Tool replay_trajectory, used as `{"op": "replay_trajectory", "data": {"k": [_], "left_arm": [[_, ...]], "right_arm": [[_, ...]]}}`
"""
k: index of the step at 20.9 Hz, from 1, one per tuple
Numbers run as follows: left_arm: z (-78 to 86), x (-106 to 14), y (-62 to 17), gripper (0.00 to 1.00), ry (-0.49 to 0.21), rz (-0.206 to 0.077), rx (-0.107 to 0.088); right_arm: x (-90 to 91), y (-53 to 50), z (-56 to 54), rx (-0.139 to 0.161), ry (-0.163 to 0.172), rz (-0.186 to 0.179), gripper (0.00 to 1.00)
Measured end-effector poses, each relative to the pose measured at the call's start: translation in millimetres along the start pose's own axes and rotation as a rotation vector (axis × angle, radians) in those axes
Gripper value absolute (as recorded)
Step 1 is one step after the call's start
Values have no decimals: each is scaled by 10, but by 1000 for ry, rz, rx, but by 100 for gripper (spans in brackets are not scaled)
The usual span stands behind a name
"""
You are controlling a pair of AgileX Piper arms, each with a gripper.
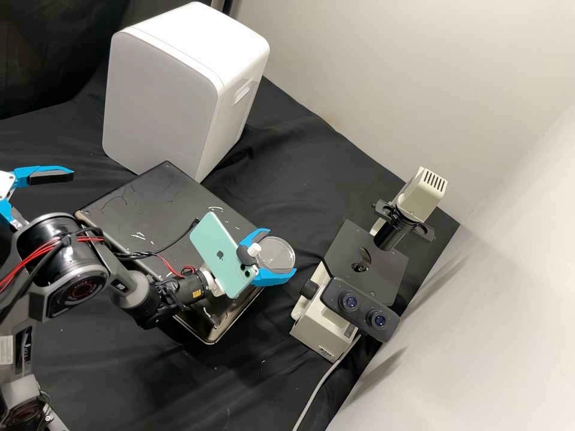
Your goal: Place the petri dish on the microscope
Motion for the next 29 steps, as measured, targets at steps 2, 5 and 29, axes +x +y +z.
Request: {"op": "replay_trajectory", "data": {"k": [2, 5, 29], "left_arm": [[0, 0, 0, 100, 0, 0, 0], [-2, 3, -9, 100, 1, -5, -1], [11, 15, -42, 100, -7, -24, -4]], "right_arm": [[22, 57, -7, 10, 4, 16, 0], [71, 124, -10, 12, 4, 35, 0], [1217, 226, -103, -106, -37, 44, 0]]}}
